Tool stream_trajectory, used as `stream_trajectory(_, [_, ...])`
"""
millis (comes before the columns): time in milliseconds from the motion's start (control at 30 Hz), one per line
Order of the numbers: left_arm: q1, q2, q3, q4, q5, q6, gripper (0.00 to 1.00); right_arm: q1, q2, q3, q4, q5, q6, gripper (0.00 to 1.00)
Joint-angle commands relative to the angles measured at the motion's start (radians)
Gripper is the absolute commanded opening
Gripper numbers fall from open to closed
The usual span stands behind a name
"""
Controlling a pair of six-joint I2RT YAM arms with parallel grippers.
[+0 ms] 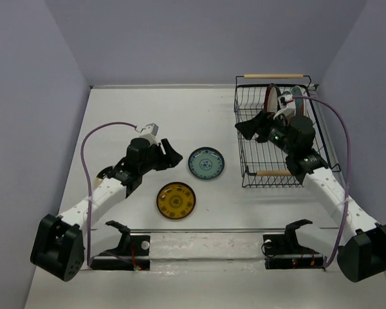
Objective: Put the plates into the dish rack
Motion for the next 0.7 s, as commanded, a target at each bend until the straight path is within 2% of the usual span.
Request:
stream_trajectory(0, [-0.076, 0.188, 0.056, 0.151, -0.121, -0.029, 0.64, 0.082, -0.029, -0.025, 0.179, -0.133, 0.040, 0.77])
stream_trajectory(100, [-0.102, 0.324, 0.103, 0.176, -0.129, -0.020, 0.63, 0.094, -0.046, -0.040, 0.177, -0.136, 0.036, 0.77])
stream_trajectory(300, [-0.102, 0.555, 0.195, 0.203, -0.122, 0.020, 0.52, 0.103, -0.099, -0.066, 0.142, -0.153, 0.014, 0.77])
stream_trajectory(400, [-0.103, 0.632, 0.229, 0.216, -0.109, 0.032, 0.44, 0.103, -0.112, -0.075, 0.124, -0.160, 0.005, 0.76])
stream_trajectory(467, [-0.102, 0.670, 0.241, 0.225, -0.109, 0.035, 0.42, 0.103, -0.107, -0.078, 0.112, -0.159, 0.002, 0.76])
stream_trajectory(533, [-0.102, 0.716, 0.251, 0.235, -0.096, 0.038, 0.28, 0.103, -0.105, -0.082, 0.108, -0.165, 0.005, 0.76])
stream_trajectory(567, [-0.102, 0.728, 0.242, 0.264, -0.089, 0.035, 0.14, 0.103, -0.105, -0.085, 0.108, -0.166, 0.006, 0.76])
stream_trajectory(633, [-0.103, 0.724, 0.223, 0.301, -0.076, 0.024, 0.06, 0.103, -0.104, -0.086, 0.104, -0.166, 0.008, 0.76])
stream_trajectory(667, [-0.102, 0.716, 0.214, 0.329, -0.075, 0.018, 0.06, 0.103, -0.102, -0.082, 0.099, -0.166, 0.005, 0.76])
